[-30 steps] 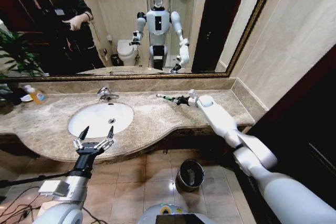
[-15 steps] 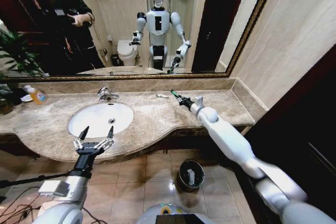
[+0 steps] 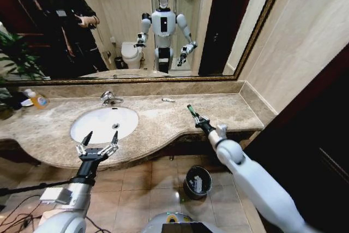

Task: Pick up the trash from the sink and place it in the trash bin.

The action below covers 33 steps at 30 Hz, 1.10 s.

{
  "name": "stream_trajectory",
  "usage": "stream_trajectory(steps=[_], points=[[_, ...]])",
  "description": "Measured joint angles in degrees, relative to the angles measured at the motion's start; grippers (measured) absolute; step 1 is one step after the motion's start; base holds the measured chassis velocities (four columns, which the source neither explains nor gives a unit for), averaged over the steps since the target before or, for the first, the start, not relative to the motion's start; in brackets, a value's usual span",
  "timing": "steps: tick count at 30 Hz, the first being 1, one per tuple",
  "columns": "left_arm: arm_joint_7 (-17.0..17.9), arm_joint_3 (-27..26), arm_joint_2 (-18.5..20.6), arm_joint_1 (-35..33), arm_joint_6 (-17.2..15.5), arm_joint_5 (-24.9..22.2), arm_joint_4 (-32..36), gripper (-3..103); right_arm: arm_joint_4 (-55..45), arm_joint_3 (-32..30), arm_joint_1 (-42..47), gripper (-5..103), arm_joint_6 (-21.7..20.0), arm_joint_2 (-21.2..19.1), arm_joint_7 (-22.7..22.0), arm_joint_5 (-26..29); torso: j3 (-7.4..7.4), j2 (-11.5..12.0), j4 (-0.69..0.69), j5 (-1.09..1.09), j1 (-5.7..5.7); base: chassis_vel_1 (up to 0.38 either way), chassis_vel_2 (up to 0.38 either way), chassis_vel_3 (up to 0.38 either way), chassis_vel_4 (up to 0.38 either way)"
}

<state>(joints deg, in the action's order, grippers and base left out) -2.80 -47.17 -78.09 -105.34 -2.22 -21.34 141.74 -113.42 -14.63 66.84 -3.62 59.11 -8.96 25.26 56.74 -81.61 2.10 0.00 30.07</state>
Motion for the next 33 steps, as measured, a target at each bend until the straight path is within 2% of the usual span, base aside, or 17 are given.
stream_trajectory(steps=[2,3,5,6,15,18,20,26,33], points=[[0.00,0.00,0.00,0.00,0.00,0.00,0.00,100,-0.09,-1.50,5.34,7,6.19,2.15,0.06,-6.02,0.00,0.01,0.00,0.01,0.00,0.000,0.000,0.000,0.000],[0.00,0.00,0.00,0.00,0.00,0.00,0.00,100,-0.09,-1.50,5.34,7,6.19,2.15,0.06,-6.02,0.00,0.01,0.00,0.01,0.00,0.000,0.000,0.000,0.000],[0.00,0.00,0.00,0.00,0.00,0.00,0.00,100,0.30,-2.93,9.86,7,10.85,4.63,0.10,-9.63,0.00,0.01,0.00,0.00,0.00,0.000,0.000,0.000,0.000],[0.00,0.00,0.00,0.00,0.00,0.00,0.00,100,0.45,-3.36,11.05,7,11.74,5.35,0.23,-10.28,0.00,0.01,0.00,0.00,0.00,0.000,0.000,0.000,0.000],[0.00,0.00,0.00,0.00,0.00,0.00,0.00,100,3.89,-6.41,19.81,7,18.70,11.82,3.20,-9.95,0.00,0.01,0.01,-0.01,0.00,0.000,0.000,0.000,0.000],[0.00,0.00,0.00,0.00,0.00,0.00,0.00,100,5.98,-7.19,20.81,7,20.73,12.74,4.08,-10.39,0.00,0.01,0.01,0.00,0.00,0.000,0.000,0.000,0.000],[0.00,0.00,0.00,0.00,0.00,0.00,0.00,100,9.84,-8.44,22.18,7,24.04,13.87,5.19,-11.22,0.00,0.01,0.01,0.01,0.01,0.000,0.000,0.000,0.000],[0.00,0.00,0.00,0.00,0.00,0.00,0.00,100,15.81,-9.79,24.34,7,27.73,14.31,5.92,-11.21,0.01,0.01,0.01,0.00,0.01,0.000,0.000,0.000,0.000],[0.00,0.00,0.00,0.00,0.00,0.00,0.00,100,25.29,-8.41,23.13,7,28.86,14.30,5.96,-10.68,0.01,0.01,0.00,0.01,0.01,0.000,0.000,0.000,0.000]])
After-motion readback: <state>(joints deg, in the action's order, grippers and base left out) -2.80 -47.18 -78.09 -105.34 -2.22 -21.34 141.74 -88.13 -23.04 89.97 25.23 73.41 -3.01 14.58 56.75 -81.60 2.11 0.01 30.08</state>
